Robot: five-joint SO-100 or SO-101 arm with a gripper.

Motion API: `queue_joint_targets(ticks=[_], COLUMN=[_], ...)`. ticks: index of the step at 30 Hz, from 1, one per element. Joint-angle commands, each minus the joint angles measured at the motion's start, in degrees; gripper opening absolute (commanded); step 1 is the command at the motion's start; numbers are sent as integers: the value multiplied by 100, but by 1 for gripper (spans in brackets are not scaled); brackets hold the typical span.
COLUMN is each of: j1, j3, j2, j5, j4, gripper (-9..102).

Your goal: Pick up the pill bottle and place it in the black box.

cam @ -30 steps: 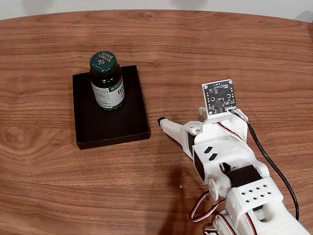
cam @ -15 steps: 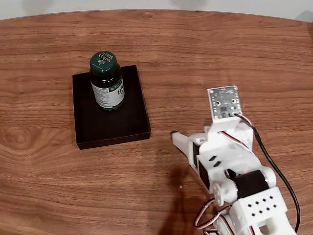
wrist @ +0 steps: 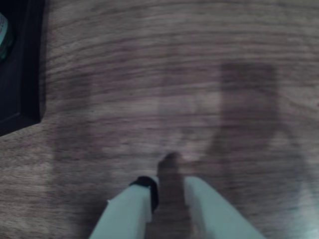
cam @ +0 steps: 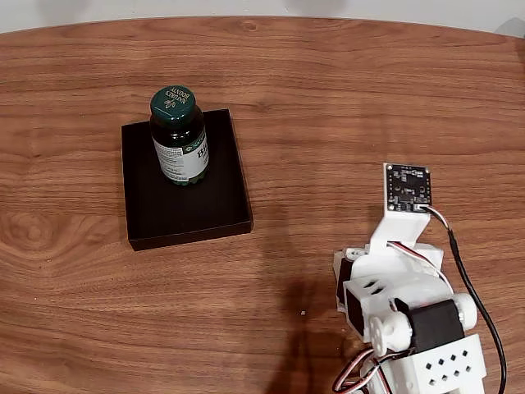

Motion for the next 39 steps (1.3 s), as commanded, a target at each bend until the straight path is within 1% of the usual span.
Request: queue_joint_targets(ticks=[1, 5, 10, 13, 18, 21, 32, 39], j1=[26, -35, 9, 18, 88, 35, -97, -97], j3=[-62, -62, -62, -62, -62, -62, -62, -62], j2=[114, 202, 378, 413, 562, 765, 765, 765], j5=[-360, -817, -1521, -1626, -1819, -1468, 290, 396], j4=[246, 519, 809, 1028, 1143, 1582, 2786, 2865], gripper=[1, 1, 3, 3, 2, 3, 3, 3])
